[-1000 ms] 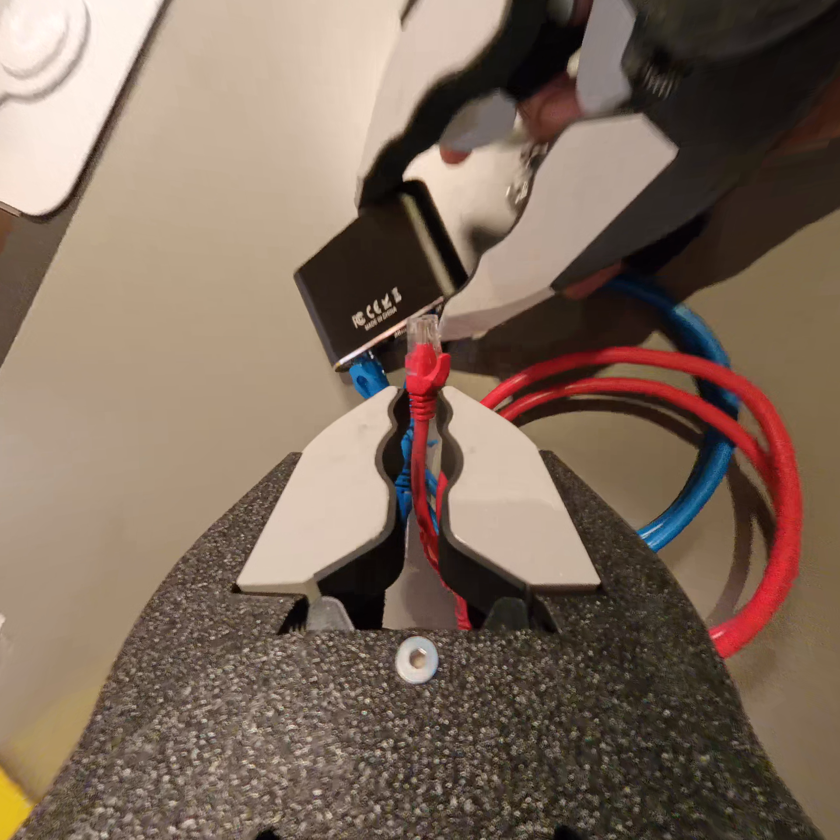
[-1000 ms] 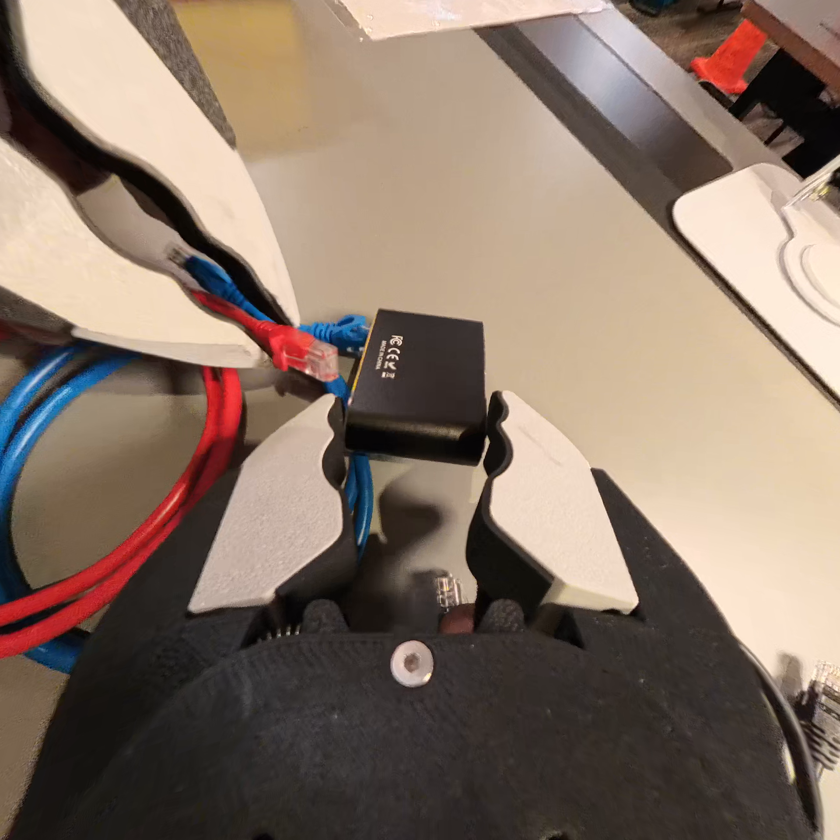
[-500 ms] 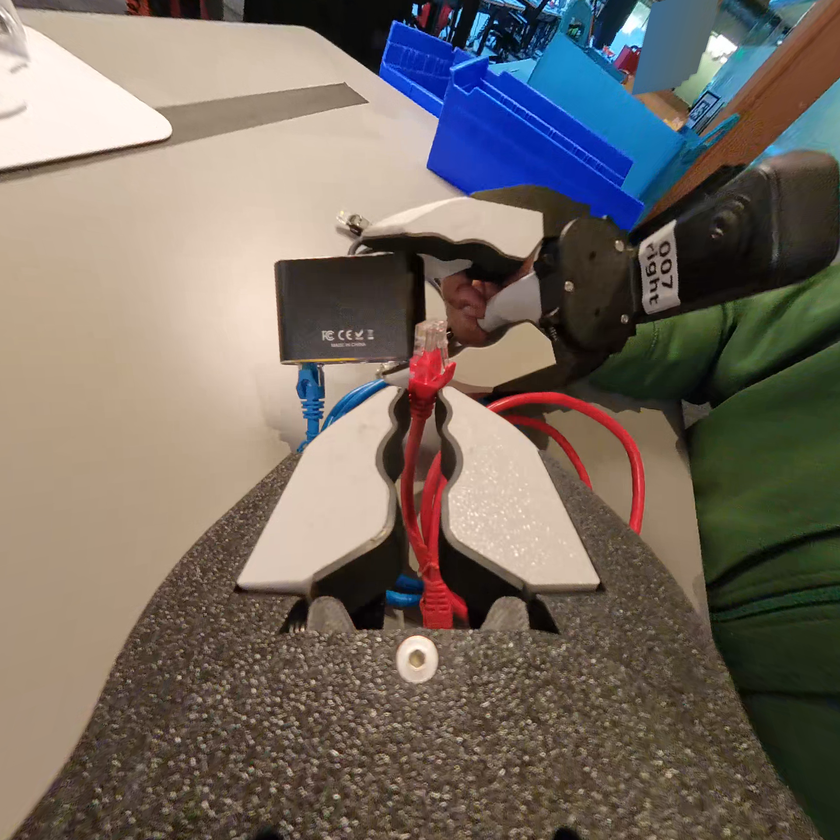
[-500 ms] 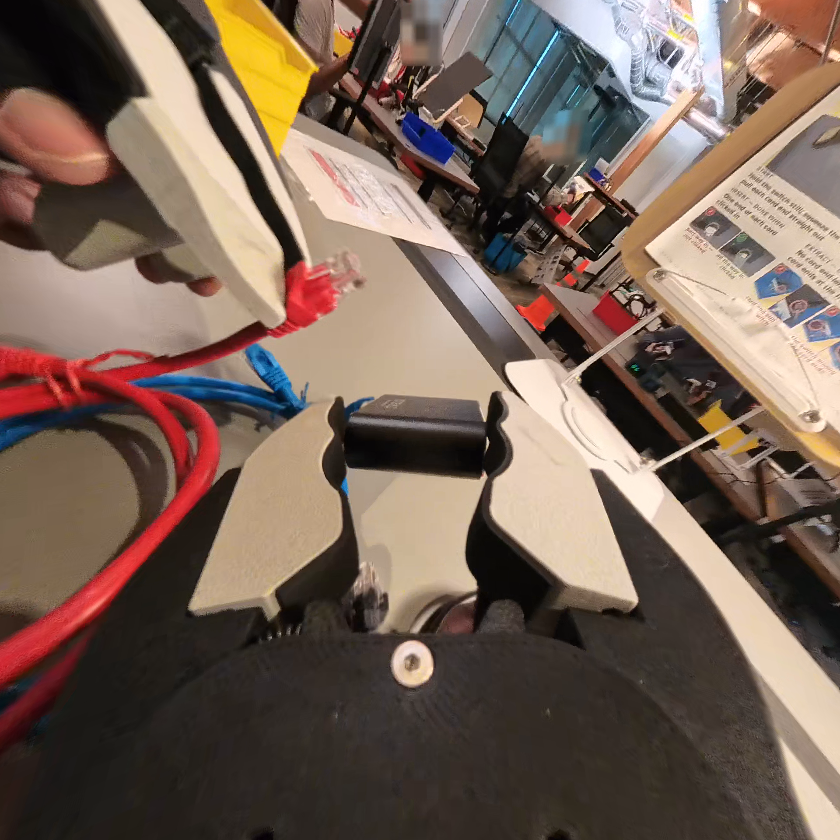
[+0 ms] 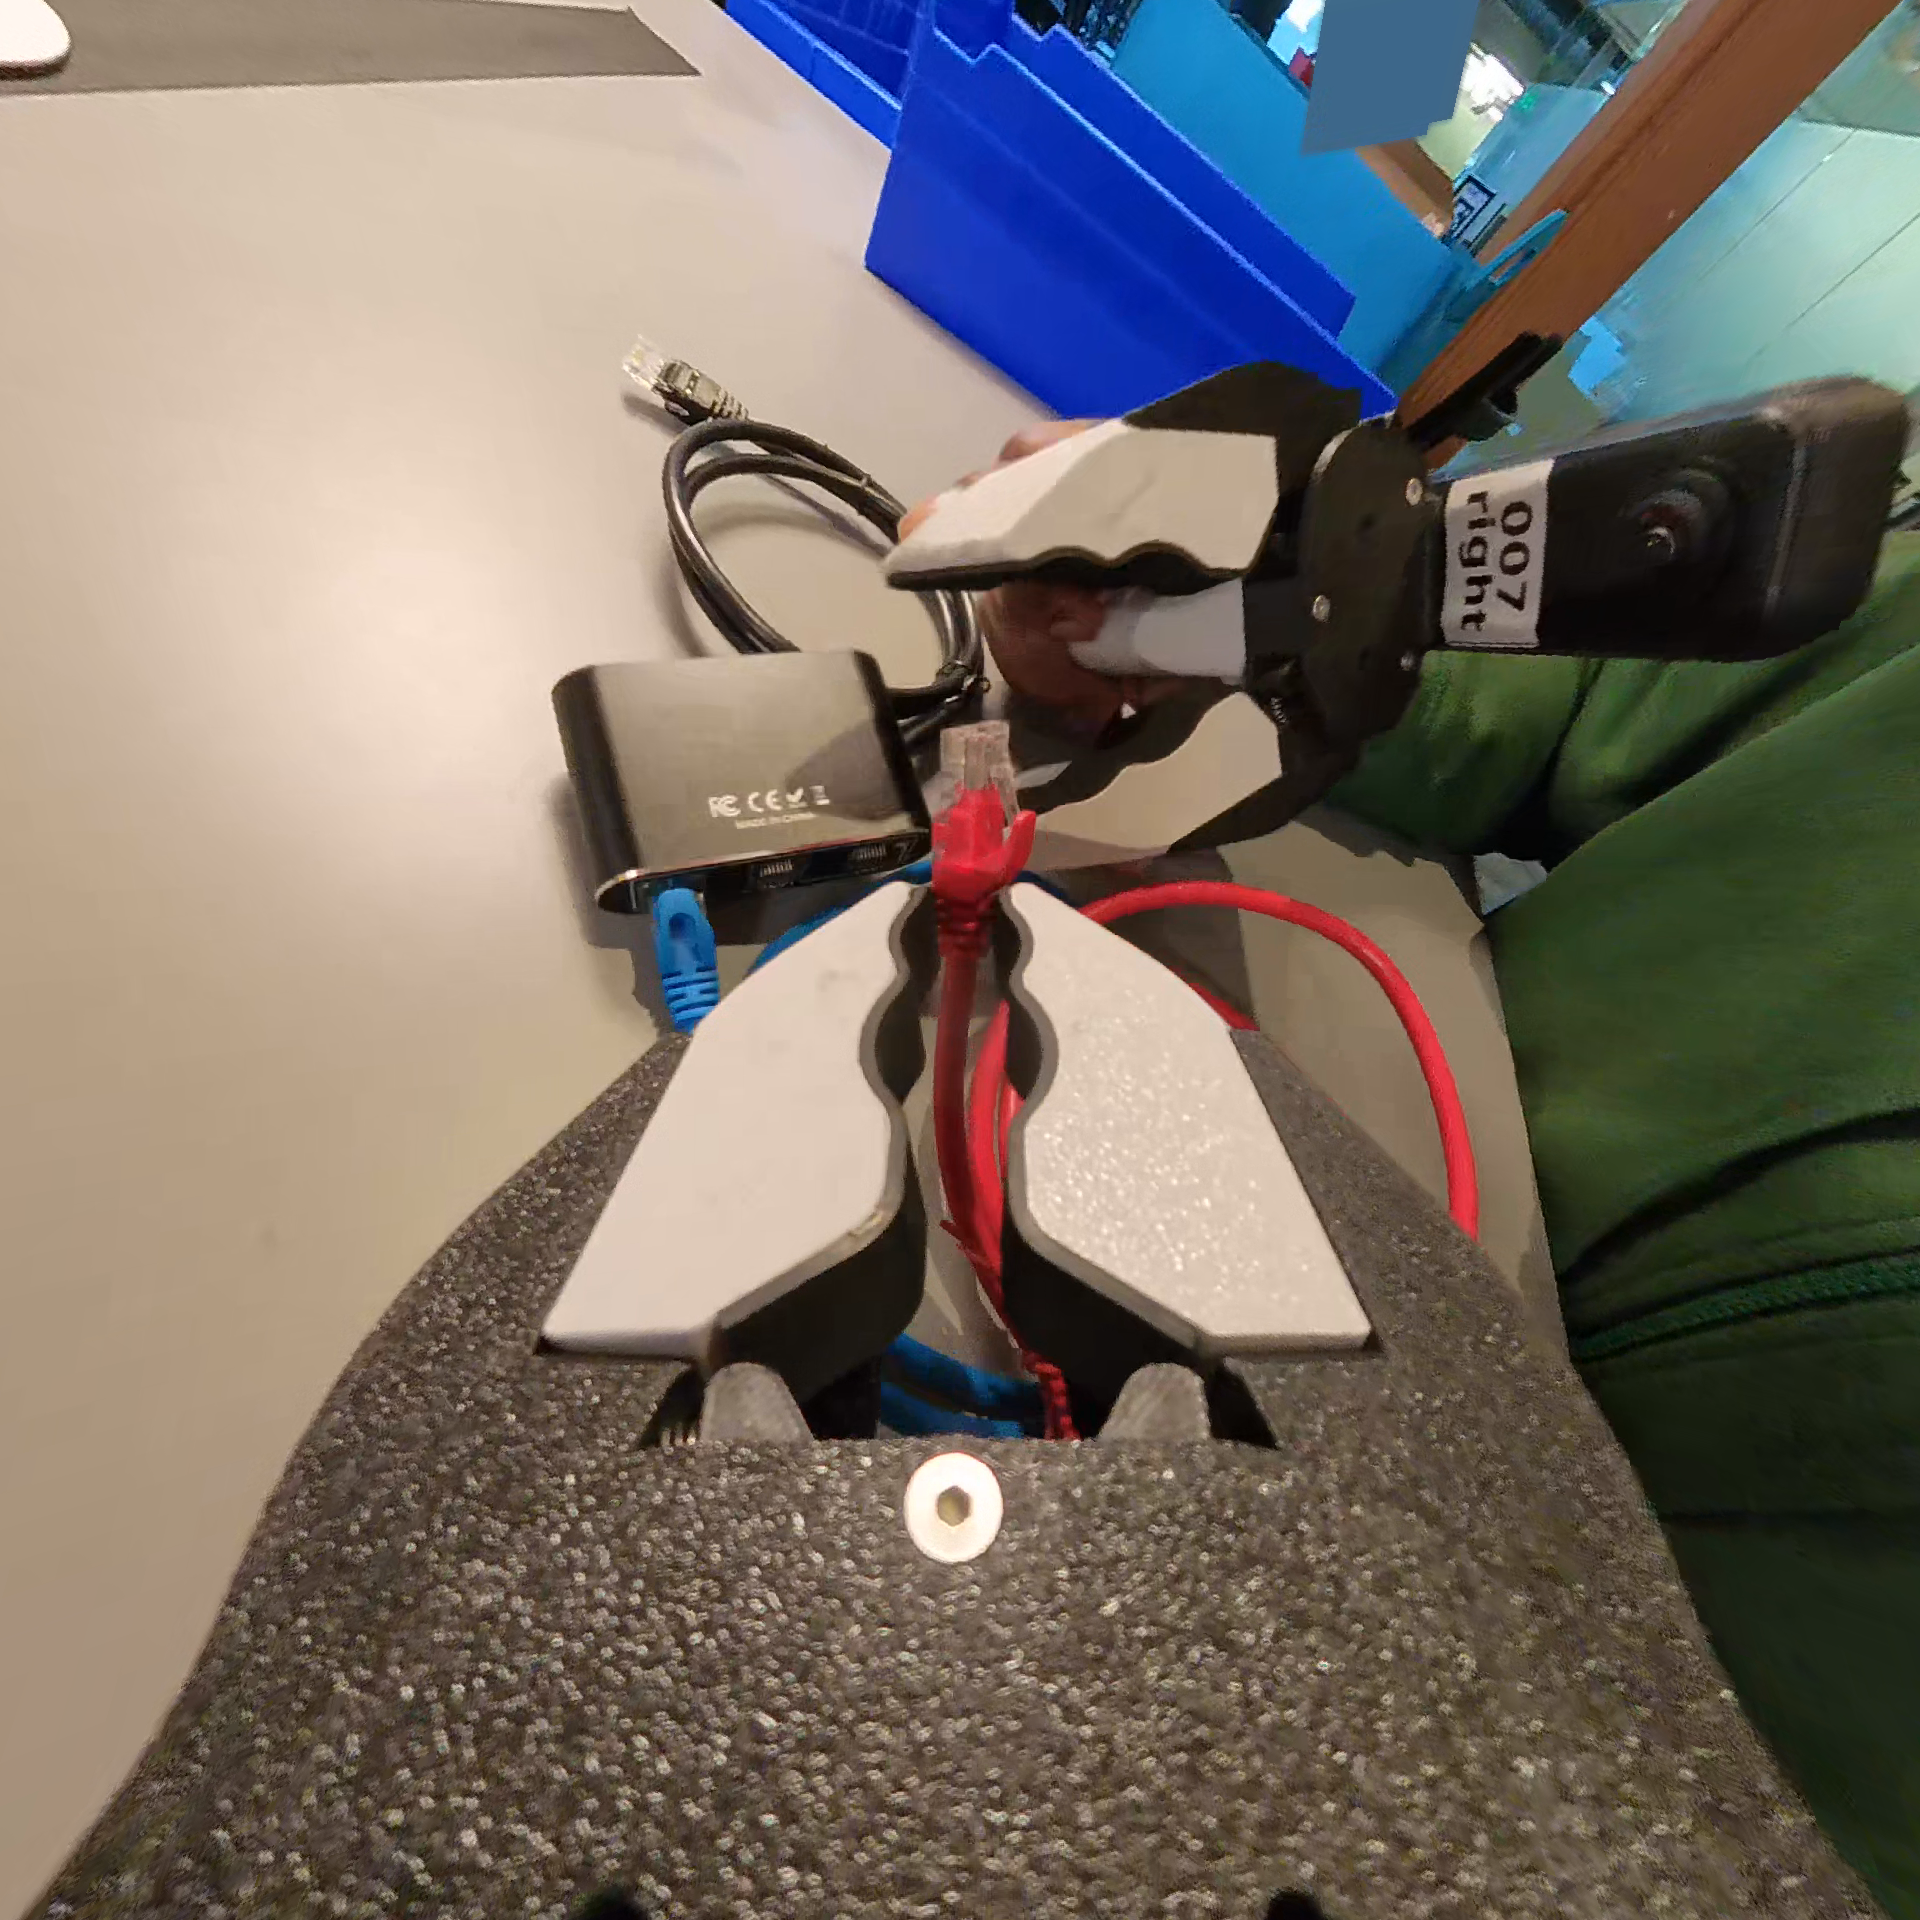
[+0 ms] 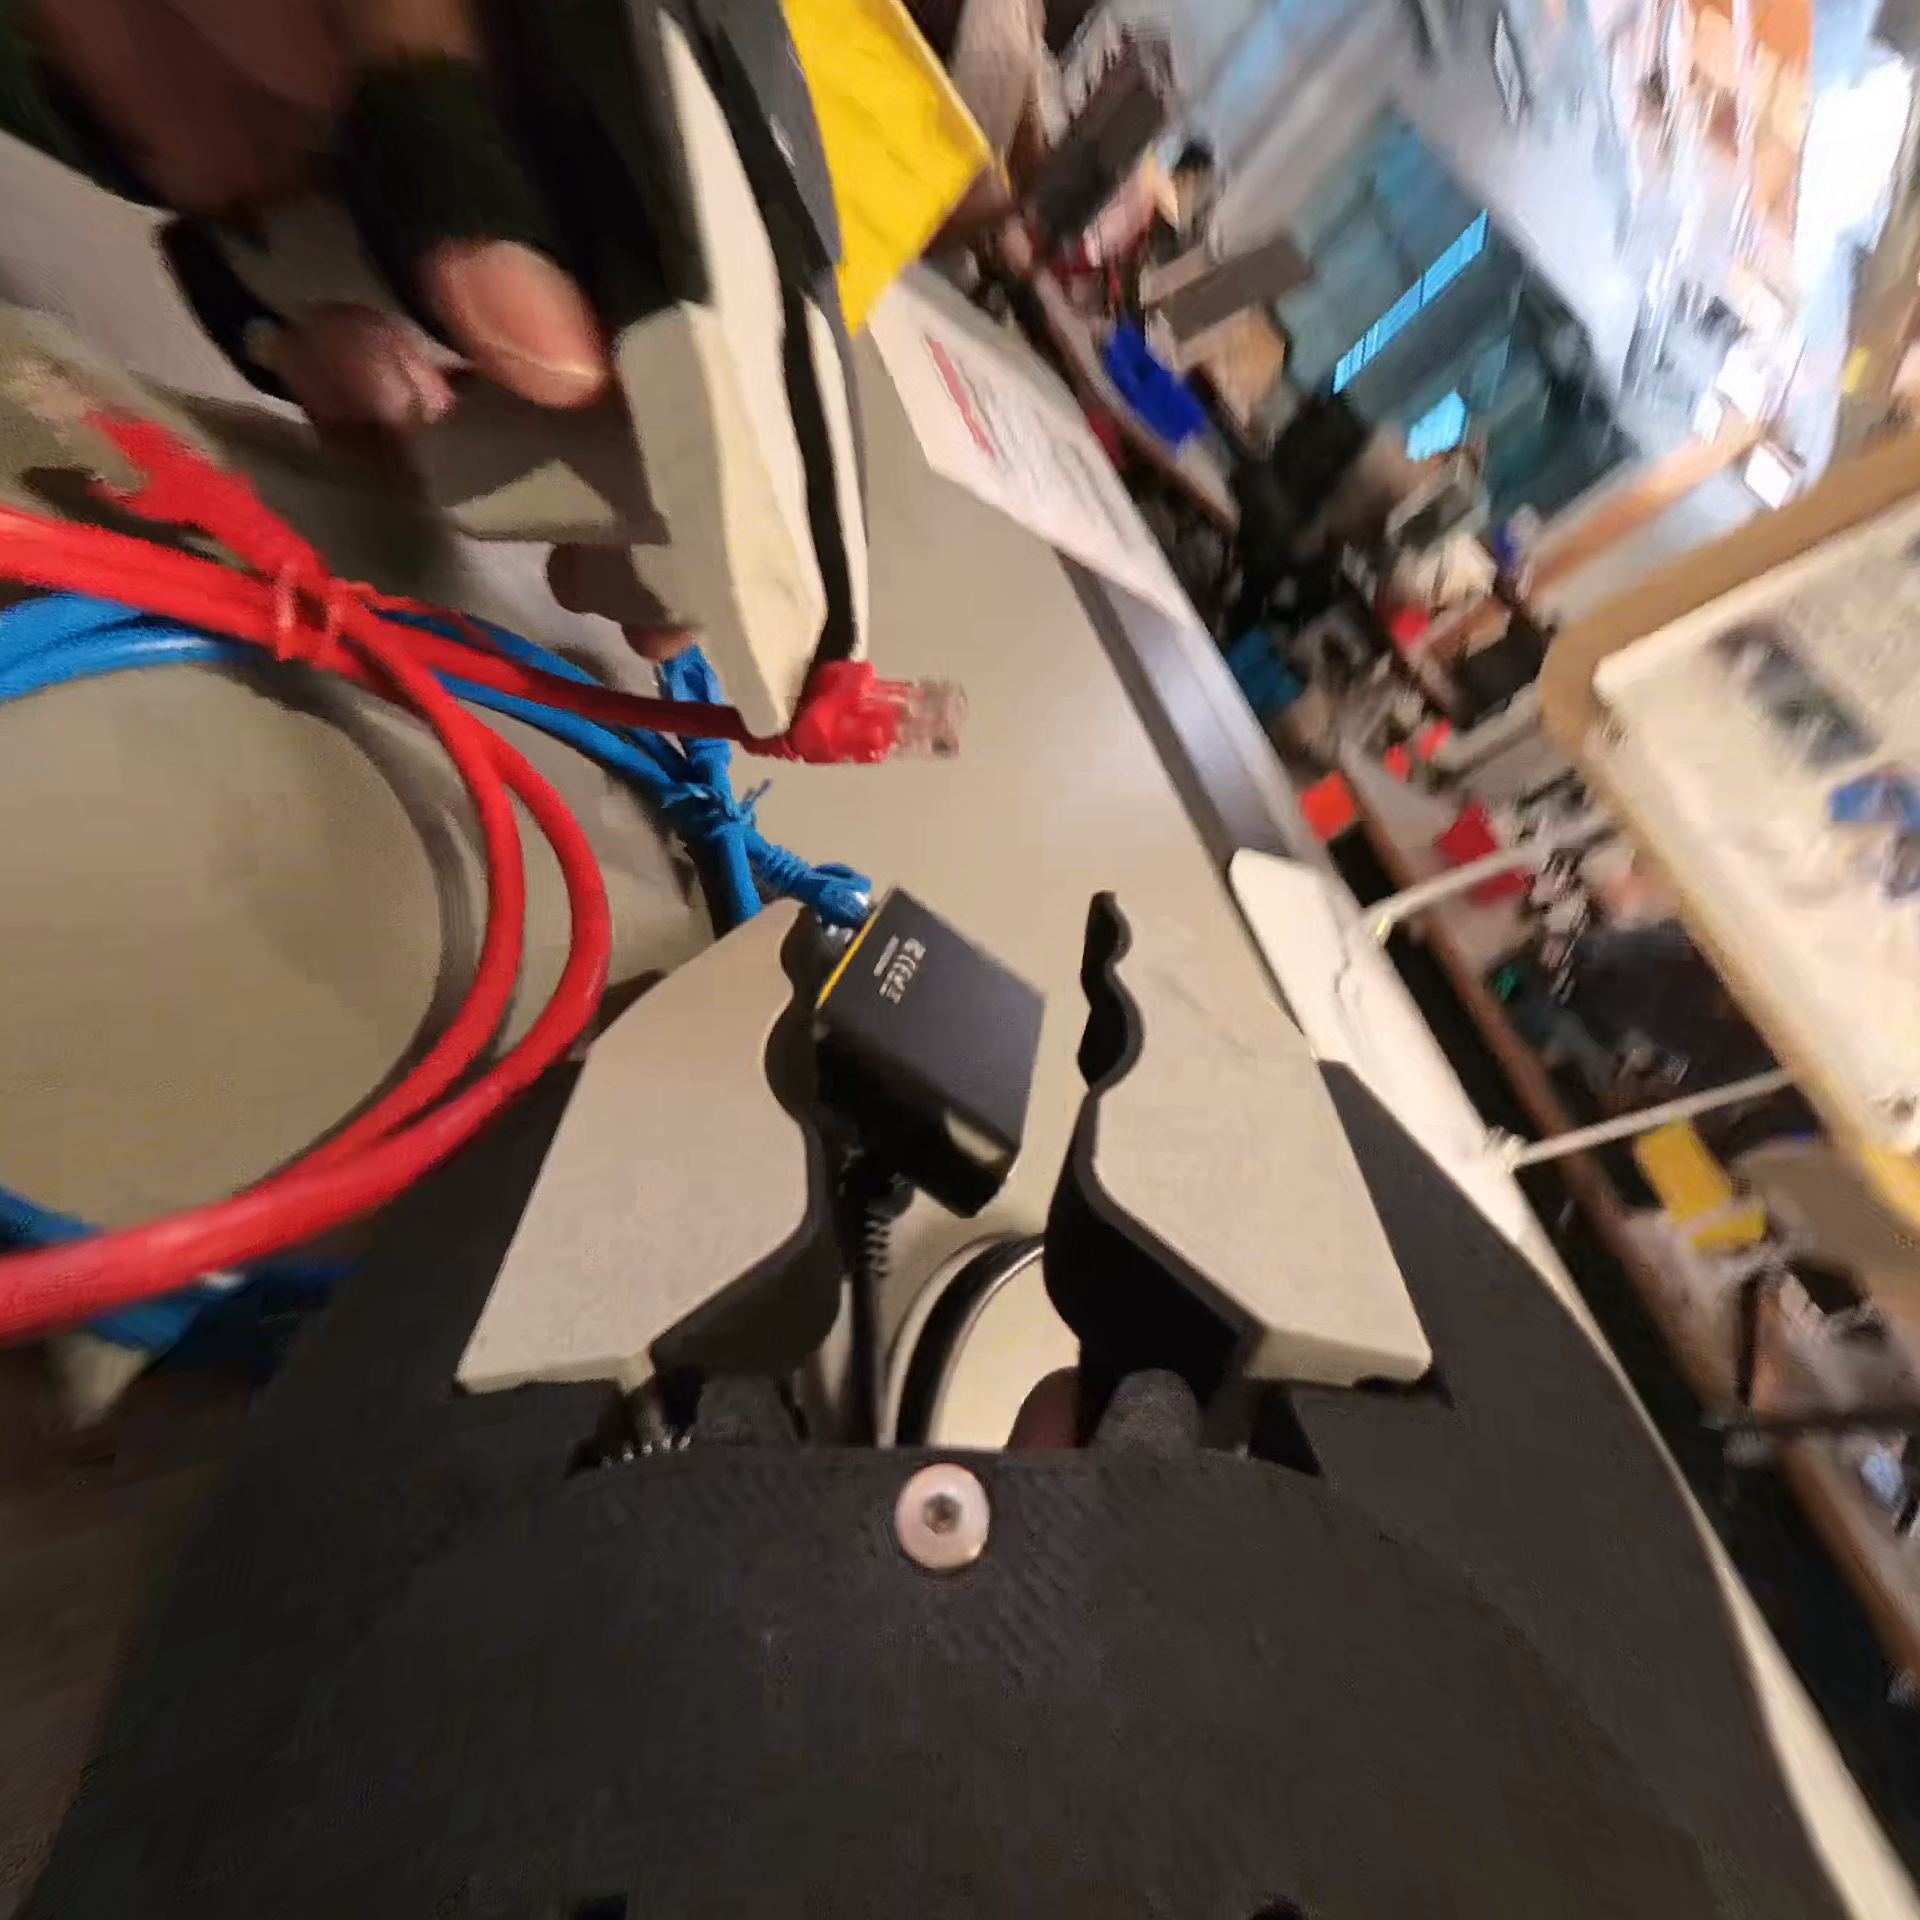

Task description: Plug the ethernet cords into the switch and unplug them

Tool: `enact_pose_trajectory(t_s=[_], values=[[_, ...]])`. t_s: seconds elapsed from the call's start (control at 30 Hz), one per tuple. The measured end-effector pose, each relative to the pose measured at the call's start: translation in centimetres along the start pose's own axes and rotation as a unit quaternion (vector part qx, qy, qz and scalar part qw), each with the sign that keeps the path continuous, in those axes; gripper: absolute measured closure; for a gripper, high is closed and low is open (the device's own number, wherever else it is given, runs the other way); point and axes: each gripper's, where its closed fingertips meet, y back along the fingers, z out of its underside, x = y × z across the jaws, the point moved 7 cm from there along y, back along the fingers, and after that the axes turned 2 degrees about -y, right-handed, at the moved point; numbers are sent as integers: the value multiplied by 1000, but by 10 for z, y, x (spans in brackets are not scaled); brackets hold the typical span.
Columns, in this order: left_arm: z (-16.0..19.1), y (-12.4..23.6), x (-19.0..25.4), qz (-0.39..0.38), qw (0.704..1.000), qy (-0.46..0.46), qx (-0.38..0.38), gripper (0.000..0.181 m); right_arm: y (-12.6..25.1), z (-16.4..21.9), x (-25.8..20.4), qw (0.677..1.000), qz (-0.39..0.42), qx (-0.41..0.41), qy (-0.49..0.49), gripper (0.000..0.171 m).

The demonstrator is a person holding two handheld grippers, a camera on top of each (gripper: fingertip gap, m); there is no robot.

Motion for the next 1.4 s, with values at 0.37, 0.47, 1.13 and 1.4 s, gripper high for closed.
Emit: enact_pose_trajectory(t_s=[0.37, 0.47, 1.13, 1.4], values=[[8, -14, 22, 83, 995, -25, -42, 171, 14, -13, -25, 986, -109, 99, 74, 105], [13, -18, 26, 75, 992, -66, -71, 172, 20, -14, -30, 974, -203, 97, 12, 107], [19, -21, 34, 52, 978, -171, -105, 171, 23, -10, -31, 965, -258, 57, -7, 156], [12, -13, 37, -65, 940, -313, -120, 147, 10, -4, -19, 945, -284, -2, -161, 157]])
